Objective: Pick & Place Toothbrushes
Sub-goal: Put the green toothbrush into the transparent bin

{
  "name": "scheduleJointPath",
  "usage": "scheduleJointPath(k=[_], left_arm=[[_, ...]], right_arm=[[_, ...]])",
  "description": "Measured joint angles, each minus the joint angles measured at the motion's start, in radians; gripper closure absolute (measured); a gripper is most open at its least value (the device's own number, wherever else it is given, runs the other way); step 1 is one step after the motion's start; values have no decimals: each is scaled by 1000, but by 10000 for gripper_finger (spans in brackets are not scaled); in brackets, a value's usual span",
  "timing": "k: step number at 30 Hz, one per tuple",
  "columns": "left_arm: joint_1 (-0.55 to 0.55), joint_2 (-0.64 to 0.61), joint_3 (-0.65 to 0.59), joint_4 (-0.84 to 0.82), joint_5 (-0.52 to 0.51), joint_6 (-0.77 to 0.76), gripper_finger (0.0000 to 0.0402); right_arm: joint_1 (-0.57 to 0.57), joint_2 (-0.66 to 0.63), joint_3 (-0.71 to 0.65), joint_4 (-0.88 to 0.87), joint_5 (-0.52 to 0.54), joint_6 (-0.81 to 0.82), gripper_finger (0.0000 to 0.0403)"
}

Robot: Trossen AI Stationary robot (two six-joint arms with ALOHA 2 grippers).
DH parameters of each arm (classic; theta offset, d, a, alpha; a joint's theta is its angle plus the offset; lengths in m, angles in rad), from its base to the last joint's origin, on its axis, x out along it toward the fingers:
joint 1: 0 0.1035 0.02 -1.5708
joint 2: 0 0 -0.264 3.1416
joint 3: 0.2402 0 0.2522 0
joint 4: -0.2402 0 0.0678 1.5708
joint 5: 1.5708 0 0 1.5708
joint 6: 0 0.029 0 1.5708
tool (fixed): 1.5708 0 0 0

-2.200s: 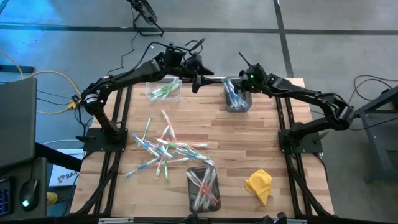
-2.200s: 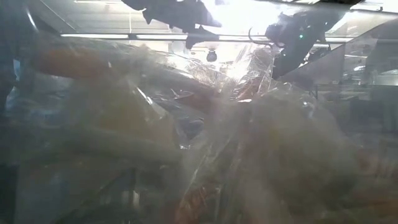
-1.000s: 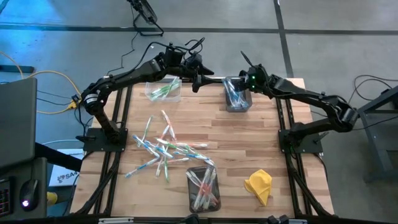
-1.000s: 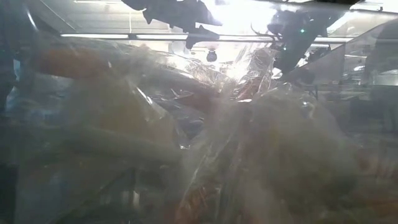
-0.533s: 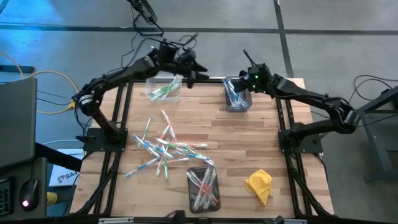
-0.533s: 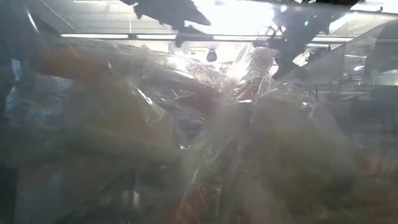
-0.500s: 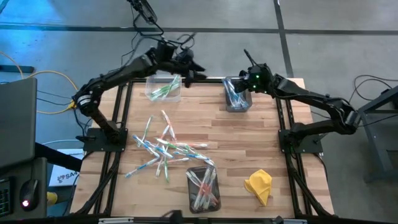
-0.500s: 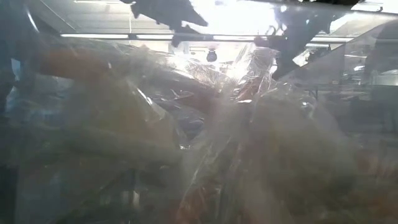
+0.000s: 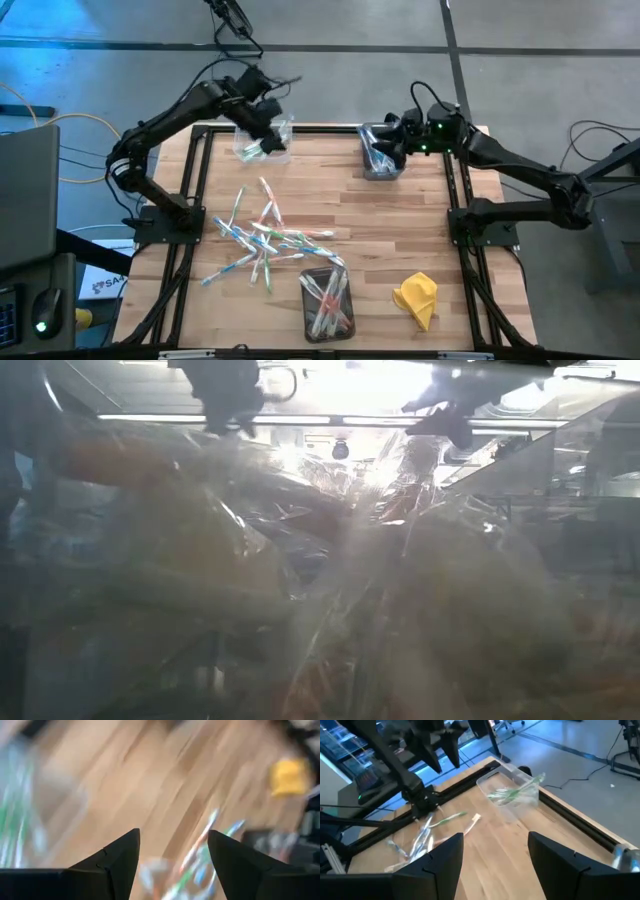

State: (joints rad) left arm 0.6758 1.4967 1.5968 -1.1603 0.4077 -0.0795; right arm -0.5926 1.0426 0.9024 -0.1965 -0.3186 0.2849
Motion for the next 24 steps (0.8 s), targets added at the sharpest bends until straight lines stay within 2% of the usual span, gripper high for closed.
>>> scheduleJointPath(k=[5, 8, 12, 15, 19, 24], left_arm=[[-65, 8, -19, -248, -223, -109, 171], [-94, 8, -41, -330, -311, -196, 171], [-101, 7, -114, -322, -318, -243, 171], [-100, 5, -212, -279, -309, -244, 177], [-80, 5, -388, -181, -247, -253, 208], [-51, 5, -589, -68, -235, -329, 254]], right_arm=[[12, 0, 0, -1, 48, -1, 188], [12, 0, 0, -1, 60, -2, 188], [12, 0, 0, -1, 64, -2, 188], [12, 0, 0, -1, 102, -3, 188], [12, 0, 0, -1, 136, -4, 188], [12, 0, 0, -2, 138, -4, 188]])
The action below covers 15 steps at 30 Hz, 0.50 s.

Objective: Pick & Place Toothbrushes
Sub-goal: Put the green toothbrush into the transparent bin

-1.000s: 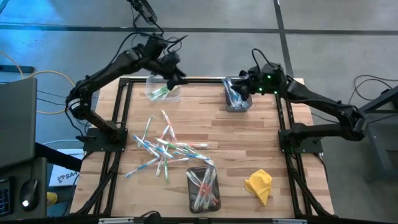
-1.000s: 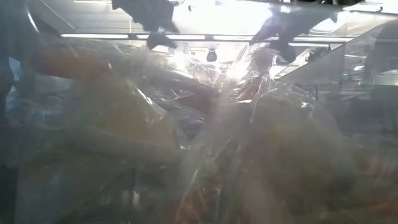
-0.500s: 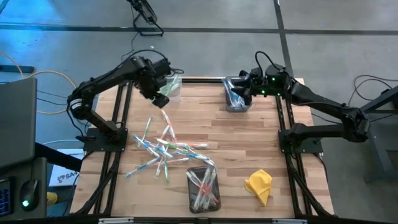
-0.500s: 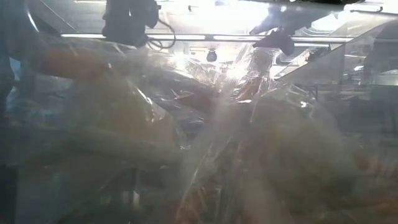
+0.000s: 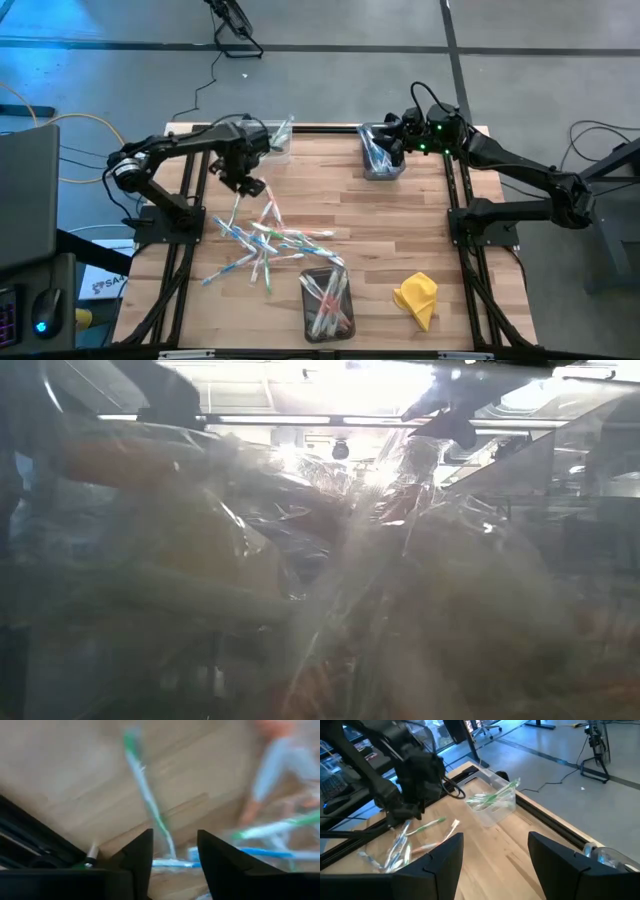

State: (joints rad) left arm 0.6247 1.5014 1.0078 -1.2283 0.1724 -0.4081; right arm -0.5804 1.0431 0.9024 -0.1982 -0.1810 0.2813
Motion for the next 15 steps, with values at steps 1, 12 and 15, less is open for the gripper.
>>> scheduleJointPath(k=[1, 12, 15], left_arm=[[7, 0, -32, 21, 0, -17, 261], [36, 0, -226, 267, 48, -72, 284], [36, -1, -248, 320, 5, -98, 284]], right_arm=[[0, 0, 0, 0, 0, 0, 188], [0, 0, 0, -1, 0, 2, 188], [0, 0, 0, -1, 0, 4, 188]])
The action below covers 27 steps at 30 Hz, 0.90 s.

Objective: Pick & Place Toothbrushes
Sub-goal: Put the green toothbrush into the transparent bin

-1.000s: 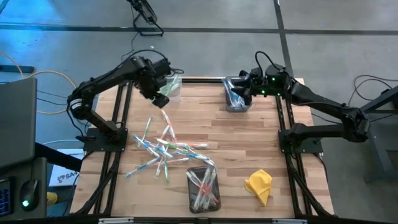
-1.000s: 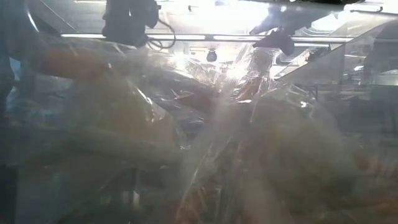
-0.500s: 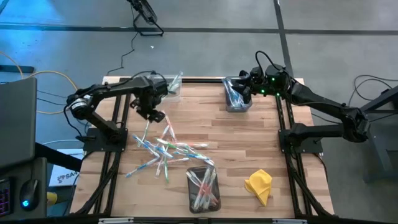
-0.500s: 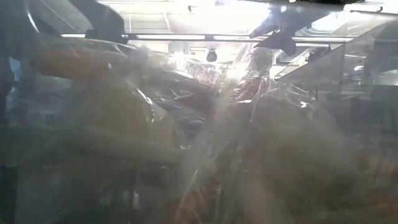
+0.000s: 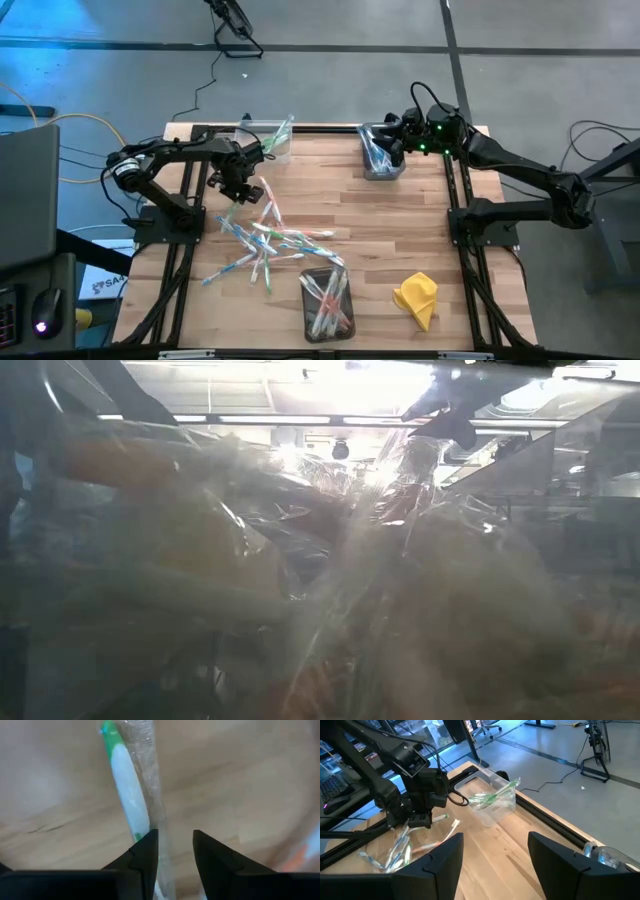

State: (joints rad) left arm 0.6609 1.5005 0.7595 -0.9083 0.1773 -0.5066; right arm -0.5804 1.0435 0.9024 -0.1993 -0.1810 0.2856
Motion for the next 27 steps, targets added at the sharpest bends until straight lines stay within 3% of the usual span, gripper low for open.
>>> scheduleJointPath(k=[6, 12, 19, 27], left_arm=[[0, 0, -10, 20, -60, -24, 284], [0, 0, 20, 25, 60, -26, 284], [0, 0, 164, -7, 149, -32, 285], [0, 0, 294, -187, -101, 41, 285]], right_arm=[[0, 0, 0, 0, 0, 1, 188], [0, 0, 0, 0, 4, 1, 188], [0, 0, 0, 0, 57, 1, 188], [0, 0, 0, -16, 52, 1, 188]])
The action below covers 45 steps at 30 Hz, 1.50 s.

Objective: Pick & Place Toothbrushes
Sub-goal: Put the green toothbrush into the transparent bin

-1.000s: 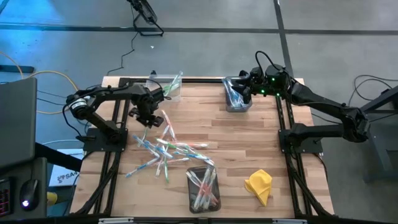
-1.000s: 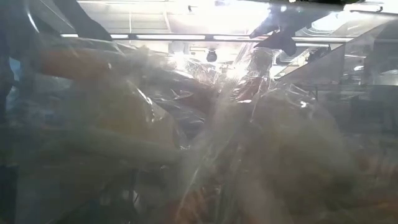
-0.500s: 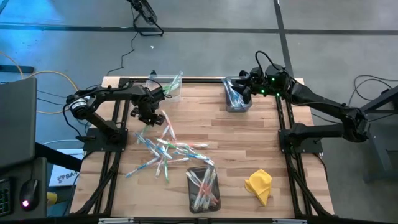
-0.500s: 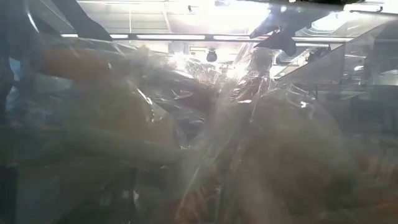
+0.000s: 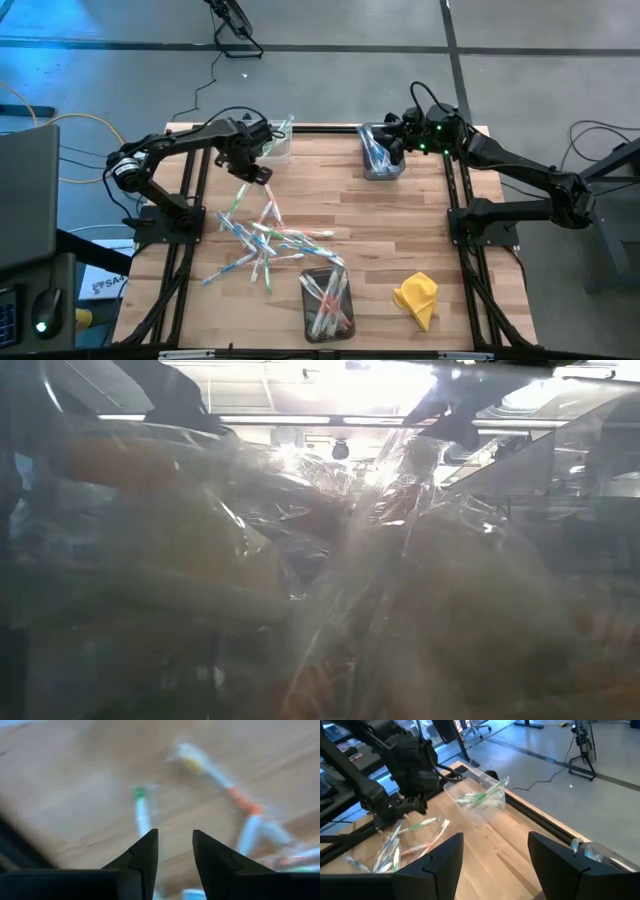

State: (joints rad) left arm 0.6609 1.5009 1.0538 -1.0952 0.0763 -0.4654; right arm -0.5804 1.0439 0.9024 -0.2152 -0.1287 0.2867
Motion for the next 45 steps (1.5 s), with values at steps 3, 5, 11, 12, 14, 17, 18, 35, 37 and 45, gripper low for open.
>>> scheduleJointPath(k=[3, 5, 11, 12, 14, 17, 18, 35, 37, 45], left_arm=[[0, 0, -10, -48, -33, -1, 285], [0, 0, -34, -42, -45, 0, 285], [0, 0, -132, 41, -49, 0, 285], [0, 0, -148, 56, -48, -1, 285], [0, 0, -172, 72, -46, -1, 285], [0, 0, -208, 107, -45, -9, 285], [0, 0, -221, 119, -44, -10, 285], [0, -1, -310, 247, 32, -15, 290], [0, -1, -310, 248, 32, -13, 303], [0, 0, -302, 282, 53, -12, 377]], right_arm=[[0, 0, 0, -21, 0, 1, 188], [0, 0, 0, -25, 0, 5, 188], [0, 0, 0, -25, 0, 5, 188], [0, 0, 0, -26, 0, 5, 188], [0, 0, 0, -26, 0, 5, 188], [0, 0, 0, -26, 0, 5, 188], [0, 0, 0, -26, 0, 5, 188], [0, 0, 0, -26, 0, 5, 188], [0, 0, 0, -26, 0, 5, 188], [0, 0, 0, -26, 0, 5, 188]])
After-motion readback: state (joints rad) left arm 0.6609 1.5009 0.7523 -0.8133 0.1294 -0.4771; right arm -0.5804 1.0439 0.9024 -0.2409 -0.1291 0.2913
